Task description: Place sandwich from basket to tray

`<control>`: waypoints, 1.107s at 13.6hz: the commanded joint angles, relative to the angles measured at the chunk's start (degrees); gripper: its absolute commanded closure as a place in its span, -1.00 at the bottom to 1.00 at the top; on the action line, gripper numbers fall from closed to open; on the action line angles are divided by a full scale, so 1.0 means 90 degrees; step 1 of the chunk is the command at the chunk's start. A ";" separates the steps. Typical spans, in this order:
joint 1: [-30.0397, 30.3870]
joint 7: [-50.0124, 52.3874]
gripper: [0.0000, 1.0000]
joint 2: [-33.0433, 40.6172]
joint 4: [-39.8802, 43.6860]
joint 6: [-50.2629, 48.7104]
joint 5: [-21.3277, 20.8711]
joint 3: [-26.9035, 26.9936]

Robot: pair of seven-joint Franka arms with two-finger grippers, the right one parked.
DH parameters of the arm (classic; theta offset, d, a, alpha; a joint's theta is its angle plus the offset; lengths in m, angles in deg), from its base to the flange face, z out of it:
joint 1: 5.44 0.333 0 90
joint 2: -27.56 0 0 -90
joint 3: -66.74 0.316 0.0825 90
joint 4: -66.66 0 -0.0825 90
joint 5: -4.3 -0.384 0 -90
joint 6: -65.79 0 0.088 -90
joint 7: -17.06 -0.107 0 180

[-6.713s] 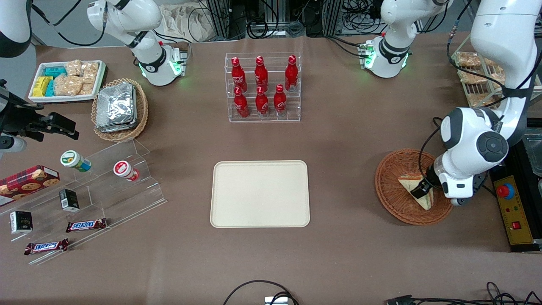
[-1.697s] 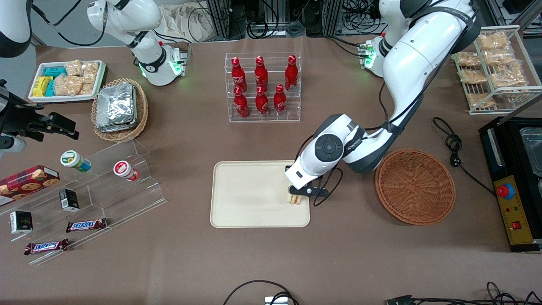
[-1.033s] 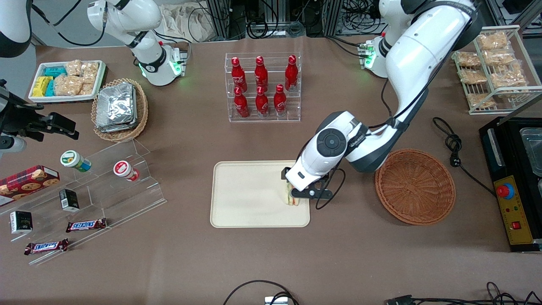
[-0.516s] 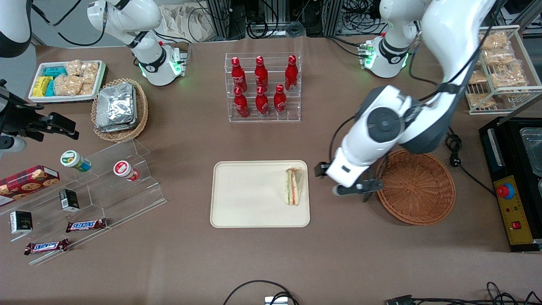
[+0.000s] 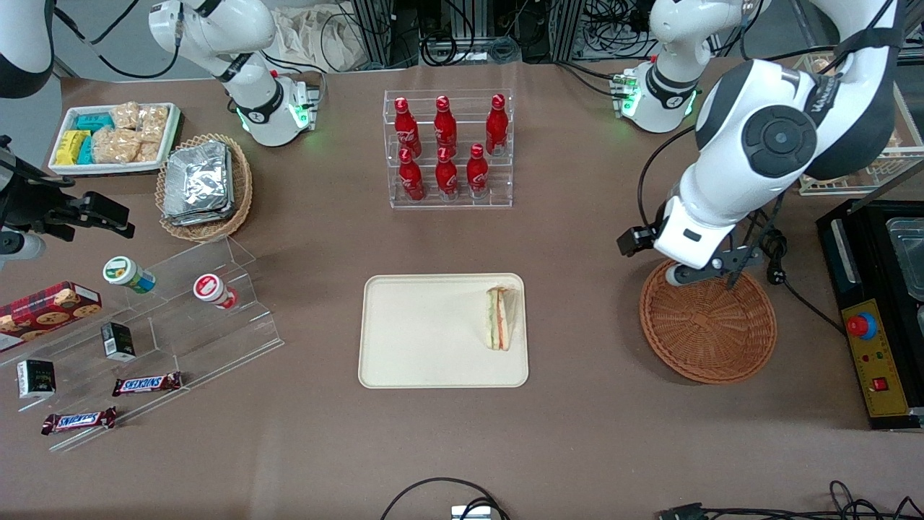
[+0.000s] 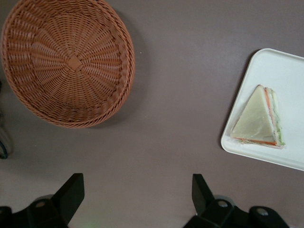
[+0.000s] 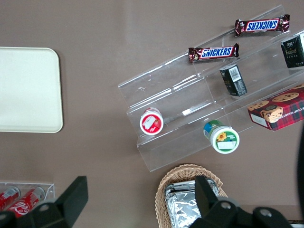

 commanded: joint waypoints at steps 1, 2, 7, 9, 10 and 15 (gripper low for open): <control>0.0098 -0.0202 -1.00 0.0186 -0.0104 -0.0006 0.0119 0.0025; 0.0098 -0.0221 -1.00 0.0234 -0.0114 -0.0016 0.0119 0.0102; 0.0098 -0.0658 -1.00 0.0264 -0.0124 -0.0016 0.0128 0.0425; 0.0098 -0.1148 -1.00 0.0274 -0.0143 -0.0006 0.0197 0.0727; 0.0088 -0.1362 -1.00 0.0303 -0.0163 -0.0045 0.0197 0.0873; -0.1760 -0.2748 -1.00 0.0342 -0.0143 0.0023 0.0304 0.3474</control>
